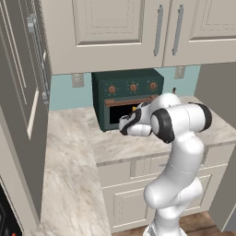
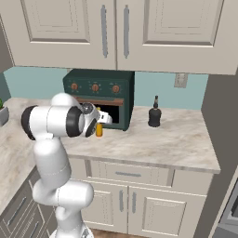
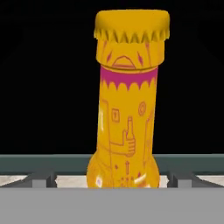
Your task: Place the beer and liquor on the top shelf of the fridge to keep them out of children's reach, and place the garlic on lower shelves for easy access.
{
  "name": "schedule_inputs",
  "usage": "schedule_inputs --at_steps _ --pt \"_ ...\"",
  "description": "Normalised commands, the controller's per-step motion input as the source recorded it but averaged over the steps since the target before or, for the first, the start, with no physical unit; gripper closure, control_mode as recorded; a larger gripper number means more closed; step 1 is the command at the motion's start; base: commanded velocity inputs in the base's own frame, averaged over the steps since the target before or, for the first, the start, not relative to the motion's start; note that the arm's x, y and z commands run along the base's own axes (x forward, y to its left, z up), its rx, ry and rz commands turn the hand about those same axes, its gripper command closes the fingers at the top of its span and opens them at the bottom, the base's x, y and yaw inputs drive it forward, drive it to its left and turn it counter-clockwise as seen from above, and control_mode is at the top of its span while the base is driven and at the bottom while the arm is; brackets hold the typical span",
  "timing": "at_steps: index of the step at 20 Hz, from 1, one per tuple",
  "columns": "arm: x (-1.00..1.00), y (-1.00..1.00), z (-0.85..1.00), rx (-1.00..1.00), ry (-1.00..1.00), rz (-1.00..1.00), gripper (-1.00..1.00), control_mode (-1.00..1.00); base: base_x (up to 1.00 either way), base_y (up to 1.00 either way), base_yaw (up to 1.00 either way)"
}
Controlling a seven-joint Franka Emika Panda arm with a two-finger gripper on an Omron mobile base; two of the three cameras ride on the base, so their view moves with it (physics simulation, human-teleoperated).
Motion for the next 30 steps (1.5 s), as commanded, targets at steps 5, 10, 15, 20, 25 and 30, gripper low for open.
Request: schedule_inputs --at_steps 5,10,15,20,25,30 --pt "0.22 -0.11 -0.11 0.00 -0.01 0.00 1.00 -1.00 0.00 0.00 0.00" --pt "0.24 -0.02 -0.07 0.00 -0.02 0.00 1.00 -1.00 0.00 0.00 0.00" --pt "0.09 0.00 -0.03 0.00 -0.01 0.00 1.00 -1.00 0.00 0.00 0.00" --pt "-0.36 -0.05 0.75 0.00 0.00 0.00 1.00 -1.00 0.00 0.00 0.00" --pt "-0.55 -0.09 0.96 0.00 -0.01 0.00 1.00 -1.00 0.00 0.00 0.00" --pt "-0.58 -0.07 1.00 0.00 -0.01 0.00 1.00 -1.00 0.00 0.00 0.00"
